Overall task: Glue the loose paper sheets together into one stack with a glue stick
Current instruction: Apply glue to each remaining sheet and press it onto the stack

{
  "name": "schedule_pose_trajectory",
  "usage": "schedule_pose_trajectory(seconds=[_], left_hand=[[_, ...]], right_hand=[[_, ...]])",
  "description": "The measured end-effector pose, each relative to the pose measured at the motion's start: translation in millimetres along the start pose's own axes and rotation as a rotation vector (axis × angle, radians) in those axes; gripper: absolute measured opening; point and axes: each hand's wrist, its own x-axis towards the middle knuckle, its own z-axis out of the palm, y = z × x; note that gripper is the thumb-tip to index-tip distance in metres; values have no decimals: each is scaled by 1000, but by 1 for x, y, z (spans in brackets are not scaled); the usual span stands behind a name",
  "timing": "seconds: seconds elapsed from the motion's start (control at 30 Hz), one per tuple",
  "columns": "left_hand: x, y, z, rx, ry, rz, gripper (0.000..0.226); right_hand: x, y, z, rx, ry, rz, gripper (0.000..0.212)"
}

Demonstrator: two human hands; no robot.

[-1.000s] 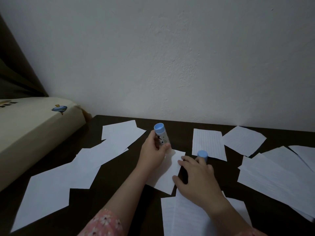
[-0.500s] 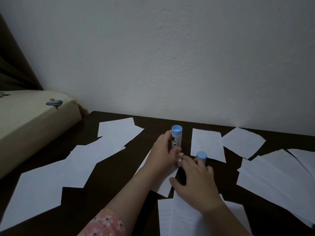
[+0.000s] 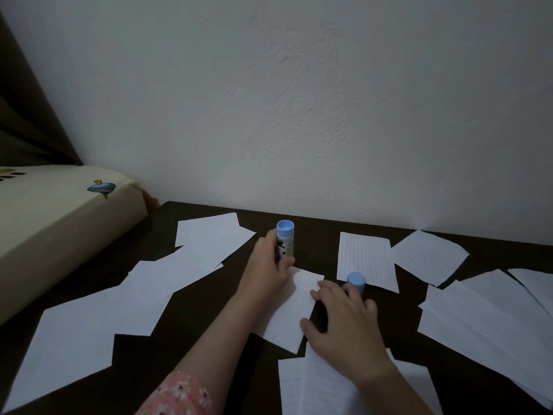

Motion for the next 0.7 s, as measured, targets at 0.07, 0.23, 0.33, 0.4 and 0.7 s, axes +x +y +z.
schedule_pose_trajectory(seconds=[0.07, 0.23, 0.33, 0.4, 0.7], left_hand=[[1, -4, 0, -4, 19, 0, 53], [-9, -7, -12, -240, 229, -19, 83], [-9, -5, -30, -215, 399, 19, 84], [-8, -4, -42, -159, 411, 42, 69], [-16, -1, -62, -375, 198, -125, 58]], right_hand=[[0, 0, 1, -8, -3, -1, 56], [-1, 1, 2, -24, 5, -1, 56], [-1, 1, 3, -23, 14, -3, 55], [-1, 0, 3, -22, 24, -4, 55], [-3, -2, 0, -15, 28, 2, 53]])
